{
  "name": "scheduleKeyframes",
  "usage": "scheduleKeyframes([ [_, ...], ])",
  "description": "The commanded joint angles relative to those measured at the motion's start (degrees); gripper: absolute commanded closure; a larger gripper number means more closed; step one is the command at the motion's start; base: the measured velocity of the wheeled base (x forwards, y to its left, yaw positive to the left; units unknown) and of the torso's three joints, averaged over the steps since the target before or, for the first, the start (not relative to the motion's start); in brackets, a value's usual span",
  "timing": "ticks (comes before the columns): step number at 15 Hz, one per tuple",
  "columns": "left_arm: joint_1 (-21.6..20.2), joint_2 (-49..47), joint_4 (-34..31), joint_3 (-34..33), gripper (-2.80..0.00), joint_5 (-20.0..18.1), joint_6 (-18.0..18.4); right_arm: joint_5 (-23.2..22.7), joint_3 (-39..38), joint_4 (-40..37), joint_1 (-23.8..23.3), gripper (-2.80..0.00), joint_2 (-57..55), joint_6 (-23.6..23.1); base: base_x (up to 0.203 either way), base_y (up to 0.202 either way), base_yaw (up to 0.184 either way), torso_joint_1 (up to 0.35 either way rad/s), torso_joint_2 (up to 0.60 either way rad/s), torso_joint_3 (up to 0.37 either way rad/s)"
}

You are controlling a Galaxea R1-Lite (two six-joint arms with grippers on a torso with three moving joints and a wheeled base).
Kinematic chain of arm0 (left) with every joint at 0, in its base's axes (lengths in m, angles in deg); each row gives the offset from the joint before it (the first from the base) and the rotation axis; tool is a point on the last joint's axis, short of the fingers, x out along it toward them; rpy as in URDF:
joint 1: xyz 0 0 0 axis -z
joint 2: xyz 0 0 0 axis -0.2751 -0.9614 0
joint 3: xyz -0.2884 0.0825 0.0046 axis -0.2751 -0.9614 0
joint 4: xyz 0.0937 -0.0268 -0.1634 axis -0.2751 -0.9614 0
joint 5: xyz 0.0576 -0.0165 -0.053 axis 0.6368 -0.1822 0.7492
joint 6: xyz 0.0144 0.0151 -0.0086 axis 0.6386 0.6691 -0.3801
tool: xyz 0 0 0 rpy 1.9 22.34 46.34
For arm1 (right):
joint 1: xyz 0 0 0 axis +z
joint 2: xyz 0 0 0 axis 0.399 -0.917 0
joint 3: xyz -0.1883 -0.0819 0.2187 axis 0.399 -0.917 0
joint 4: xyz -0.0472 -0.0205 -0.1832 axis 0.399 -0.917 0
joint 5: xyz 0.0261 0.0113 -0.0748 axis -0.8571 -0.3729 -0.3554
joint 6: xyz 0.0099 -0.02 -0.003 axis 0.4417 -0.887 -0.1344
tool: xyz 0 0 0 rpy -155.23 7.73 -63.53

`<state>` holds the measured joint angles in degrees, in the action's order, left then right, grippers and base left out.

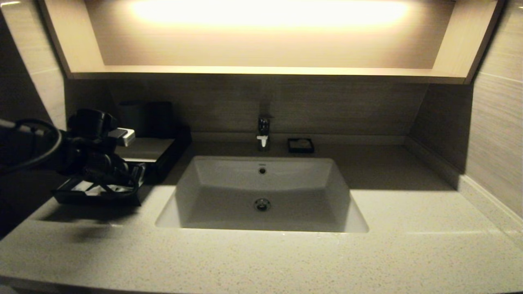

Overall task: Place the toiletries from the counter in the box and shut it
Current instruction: Place the bathroom toiletry into the drawer

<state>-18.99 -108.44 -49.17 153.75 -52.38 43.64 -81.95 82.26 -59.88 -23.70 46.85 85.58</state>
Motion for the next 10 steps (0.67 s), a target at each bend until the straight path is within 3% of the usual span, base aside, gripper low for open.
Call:
scheduleKeyframes([
  [1,-0.1,0.1,-0.4,-0.1,0.0,-0.1,0.2,0.0,-0.1,0.0,0.0,0.0,0.0,0.0,0.0,0.0,0.0,0.0,0.0,0.0],
  [4,-0.1,0.2,-0.4,0.0,0.0,-0.1,0.3,0.0,-0.1,0.0,0.0,0.0,0.0,0.0,0.0,0.0,0.0,0.0,0.0,0.0],
  [5,-0.1,0.1,-0.4,0.0,-2.8,-0.1,0.3,0.0,-0.1,0.0,0.0,0.0,0.0,0.0,0.0,0.0,0.0,0.0,0.0,0.0],
  [10,-0.1,0.0,-0.5,0.0,-2.8,-0.1,0.2,0.0,-0.1,0.0,0.0,0.0,0.0,0.0,0.0,0.0,0.0,0.0,0.0,0.0],
])
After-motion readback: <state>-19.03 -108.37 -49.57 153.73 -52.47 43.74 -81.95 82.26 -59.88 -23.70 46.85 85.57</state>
